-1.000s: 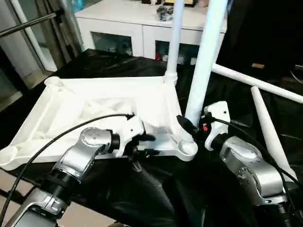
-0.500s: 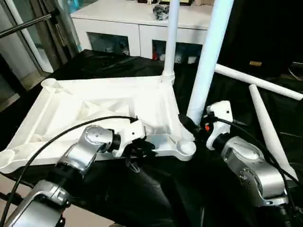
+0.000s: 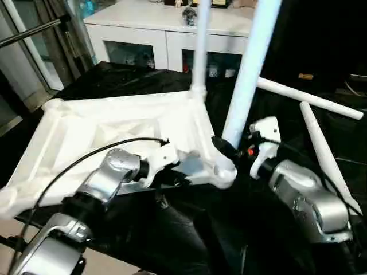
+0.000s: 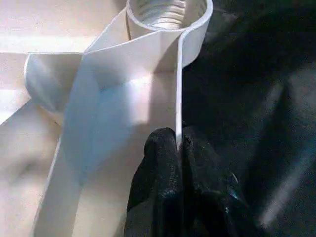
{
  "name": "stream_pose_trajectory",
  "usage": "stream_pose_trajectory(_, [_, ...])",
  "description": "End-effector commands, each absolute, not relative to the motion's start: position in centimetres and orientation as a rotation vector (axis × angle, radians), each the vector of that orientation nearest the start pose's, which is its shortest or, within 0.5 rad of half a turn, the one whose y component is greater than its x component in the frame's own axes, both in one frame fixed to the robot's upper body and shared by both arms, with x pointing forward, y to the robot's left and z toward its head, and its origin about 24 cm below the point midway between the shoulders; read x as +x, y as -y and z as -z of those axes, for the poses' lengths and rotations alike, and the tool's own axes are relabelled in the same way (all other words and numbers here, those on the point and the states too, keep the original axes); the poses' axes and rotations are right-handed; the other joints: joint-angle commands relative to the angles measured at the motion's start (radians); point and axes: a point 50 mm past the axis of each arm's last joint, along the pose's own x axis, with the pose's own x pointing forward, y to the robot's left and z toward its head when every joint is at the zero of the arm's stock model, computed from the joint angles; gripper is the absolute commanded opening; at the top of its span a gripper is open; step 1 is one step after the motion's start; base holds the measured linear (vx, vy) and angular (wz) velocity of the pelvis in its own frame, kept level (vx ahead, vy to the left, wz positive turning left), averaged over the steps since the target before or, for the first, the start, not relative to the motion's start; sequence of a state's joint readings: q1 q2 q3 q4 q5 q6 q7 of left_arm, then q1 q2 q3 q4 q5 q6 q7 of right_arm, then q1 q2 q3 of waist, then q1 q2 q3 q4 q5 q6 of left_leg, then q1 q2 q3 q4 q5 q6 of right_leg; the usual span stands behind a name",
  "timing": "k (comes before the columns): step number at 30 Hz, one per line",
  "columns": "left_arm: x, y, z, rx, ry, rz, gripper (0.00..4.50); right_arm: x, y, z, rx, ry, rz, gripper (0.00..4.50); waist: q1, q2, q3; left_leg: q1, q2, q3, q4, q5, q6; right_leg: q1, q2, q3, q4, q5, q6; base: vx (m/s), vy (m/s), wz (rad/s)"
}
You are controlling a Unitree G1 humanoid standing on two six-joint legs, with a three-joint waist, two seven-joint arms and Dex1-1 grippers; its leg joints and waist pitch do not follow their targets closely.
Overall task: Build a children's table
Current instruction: Insert table leg to table base
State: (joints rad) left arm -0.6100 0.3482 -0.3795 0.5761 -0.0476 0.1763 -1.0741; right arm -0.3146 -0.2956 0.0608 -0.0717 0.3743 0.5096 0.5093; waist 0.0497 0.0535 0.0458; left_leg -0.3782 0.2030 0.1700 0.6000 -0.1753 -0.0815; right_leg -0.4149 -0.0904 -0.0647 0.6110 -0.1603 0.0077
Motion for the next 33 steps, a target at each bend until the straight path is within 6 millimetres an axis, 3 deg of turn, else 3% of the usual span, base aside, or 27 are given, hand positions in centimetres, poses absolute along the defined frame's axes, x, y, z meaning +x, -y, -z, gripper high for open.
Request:
stream_pose_trajectory(1, [32.8,-11.2,-6.1,0.304,-0.375,1.219,0.00,30.0,13.7,-10.1,0.029,-0.156,-0.693,1.91,0.006,-0.012,-0.066,0.006,0.004,-0.001,-0.071,-0.255,0.002,0.055,-0.039,0.031,-0.087,-0.354,-0.162,0.000,0.000,0.00])
stream_pose_trajectory(4, [32.8,-11.1,-5.5,0.349,-0.384,1.196,0.00,30.5,13.7,-9.9,0.019,-0.170,-0.683,1.91,0.007,-0.018,-0.071,0.002,0.006,0.000,-0.069,-0.211,0.013,0.058,-0.038,0.032,-0.080,-0.289,-0.175,0.000,0.000,0.00])
stream_pose_trajectory(11, [33.0,-10.7,-5.8,0.282,-0.345,1.164,0.00,31.1,13.9,-9.3,-0.016,-0.233,-0.686,1.91,0.011,-0.017,-0.075,0.001,0.008,0.003,-0.062,-0.149,0.046,0.060,-0.038,0.032,-0.067,-0.178,-0.216,0.000,0.000,0.00])
stream_pose_trajectory(18, [32.5,-10.4,-5.6,0.278,-0.346,1.224,0.00,31.8,13.9,-8.8,-0.004,-0.239,-0.670,1.91,0.013,-0.014,-0.073,0.003,0.008,0.004,-0.064,-0.181,0.038,0.059,-0.040,0.032,-0.074,-0.223,-0.211,0.000,0.000,0.00])
stream_pose_trajectory(19, [32.4,-10.4,-5.6,0.278,-0.348,1.237,0.00,32.0,13.9,-8.7,-0.003,-0.239,-0.669,1.91,0.013,-0.010,-0.073,0.005,0.008,0.003,-0.064,-0.188,0.034,0.058,-0.041,0.032,-0.073,-0.229,-0.211,0.000,0.000,0.00])
stream_pose_trajectory(24, [32.2,-10.3,-5.4,0.290,-0.360,1.255,0.00,32.5,13.8,-8.2,0.019,-0.254,-0.652,1.91,0.013,-0.013,-0.071,0.007,0.009,0.004,-0.066,-0.211,0.026,0.056,-0.040,0.032,-0.077,-0.253,-0.208,0.000,0.000,0.00])
stream_pose_trajectory(33, [32.0,-10.3,-4.9,0.328,-0.387,1.265,0.00,32.3,14.2,-6.7,0.133,-0.261,-0.636,1.91,0.012,-0.009,-0.071,0.005,0.009,0.003,-0.068,-0.214,0.028,0.058,-0.041,0.032,-0.076,-0.240,-0.213,0.000,0.000,0.00])
